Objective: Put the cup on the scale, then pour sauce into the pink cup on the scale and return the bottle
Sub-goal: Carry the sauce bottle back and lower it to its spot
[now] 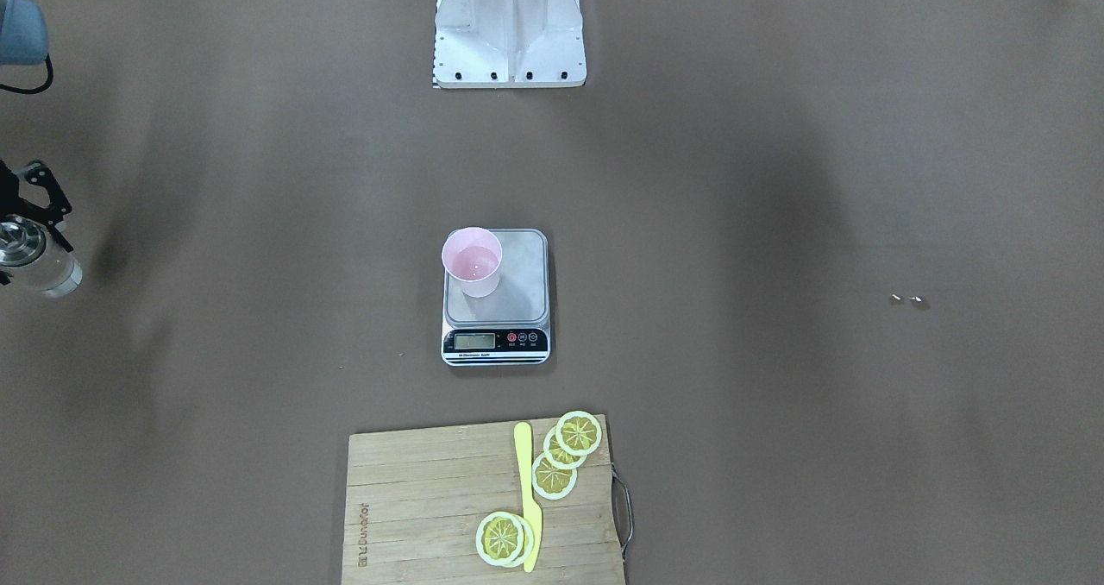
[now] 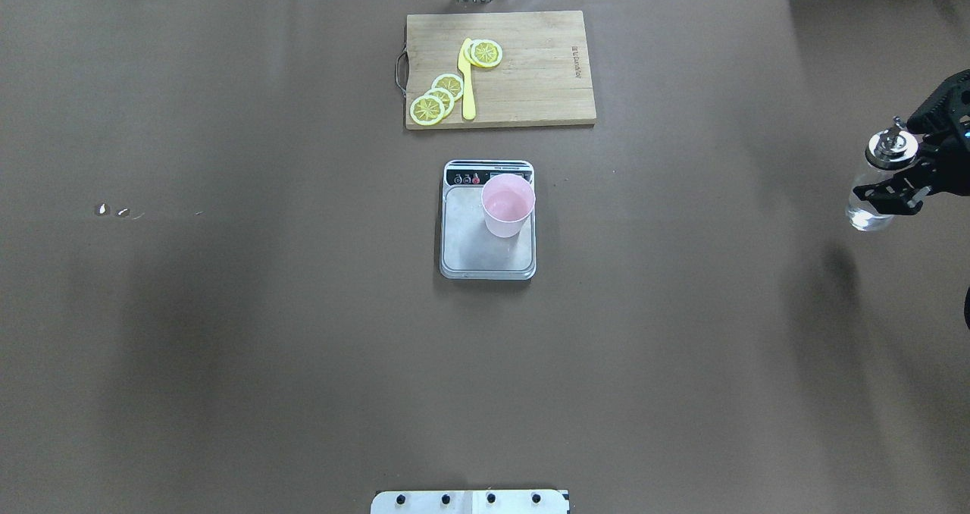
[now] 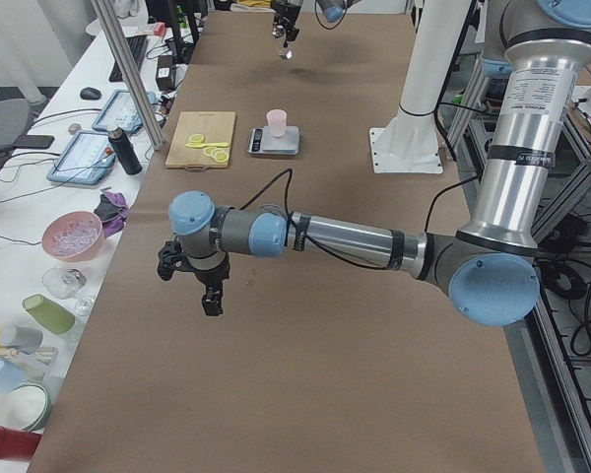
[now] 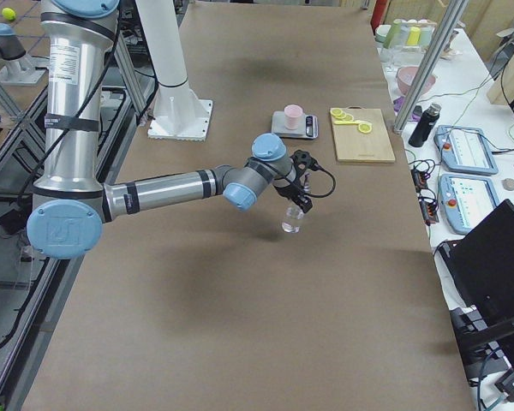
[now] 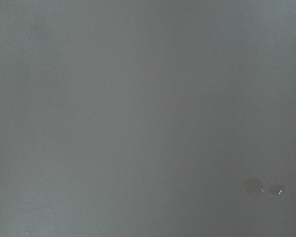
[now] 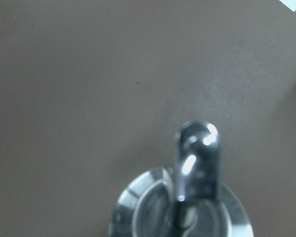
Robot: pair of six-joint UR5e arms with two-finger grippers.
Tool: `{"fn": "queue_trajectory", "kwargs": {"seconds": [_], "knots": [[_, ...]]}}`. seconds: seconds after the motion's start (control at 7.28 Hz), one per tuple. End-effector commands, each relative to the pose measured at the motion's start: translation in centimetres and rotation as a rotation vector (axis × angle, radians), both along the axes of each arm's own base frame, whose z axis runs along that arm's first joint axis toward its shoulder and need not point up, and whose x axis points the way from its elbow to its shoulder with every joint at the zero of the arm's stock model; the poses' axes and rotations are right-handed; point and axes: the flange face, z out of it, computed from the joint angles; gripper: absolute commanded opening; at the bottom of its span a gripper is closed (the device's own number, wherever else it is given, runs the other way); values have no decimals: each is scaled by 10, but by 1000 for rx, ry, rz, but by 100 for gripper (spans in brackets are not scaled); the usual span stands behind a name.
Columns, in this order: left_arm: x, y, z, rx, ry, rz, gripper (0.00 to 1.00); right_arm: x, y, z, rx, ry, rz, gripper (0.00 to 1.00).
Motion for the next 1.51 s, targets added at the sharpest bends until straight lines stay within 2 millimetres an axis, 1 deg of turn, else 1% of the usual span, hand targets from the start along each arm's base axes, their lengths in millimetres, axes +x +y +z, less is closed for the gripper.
{"fn": "queue_trajectory", "kwargs": {"seconds": [0.0, 0.14, 0.27, 0.55, 0.69, 0.82, 0.96, 1.1, 1.24, 1.37], "knots": [[0, -1, -1, 4, 0, 1, 98, 17, 5, 14, -20, -68, -7, 60], [0, -2, -3, 6, -2, -1, 98, 19, 6, 38, -7, -100, -7, 60], [0, -2, -3, 5, -3, -2, 98, 22, 7, 48, 4, -115, -3, 60], [1, -3, -4, 7, -3, 0, 98, 29, 7, 42, 28, -158, 24, 60], [1, -3, -5, 8, -4, -1, 98, 29, 7, 38, 31, -181, 38, 60], [0, -3, -4, 9, -10, -1, 98, 28, 4, 44, 32, -203, 54, 60], [0, -3, -3, 9, -12, -1, 98, 27, 0, 54, 29, -235, 81, 60], [-1, -4, -3, 12, -31, -4, 98, 22, -10, 62, 37, -254, 88, 60], [-2, -4, -3, 12, -33, -4, 98, 19, -17, 62, 48, -270, 92, 60], [-2, -3, -2, 12, -33, -4, 98, 19, -15, 58, 45, -312, 111, 60]]}}
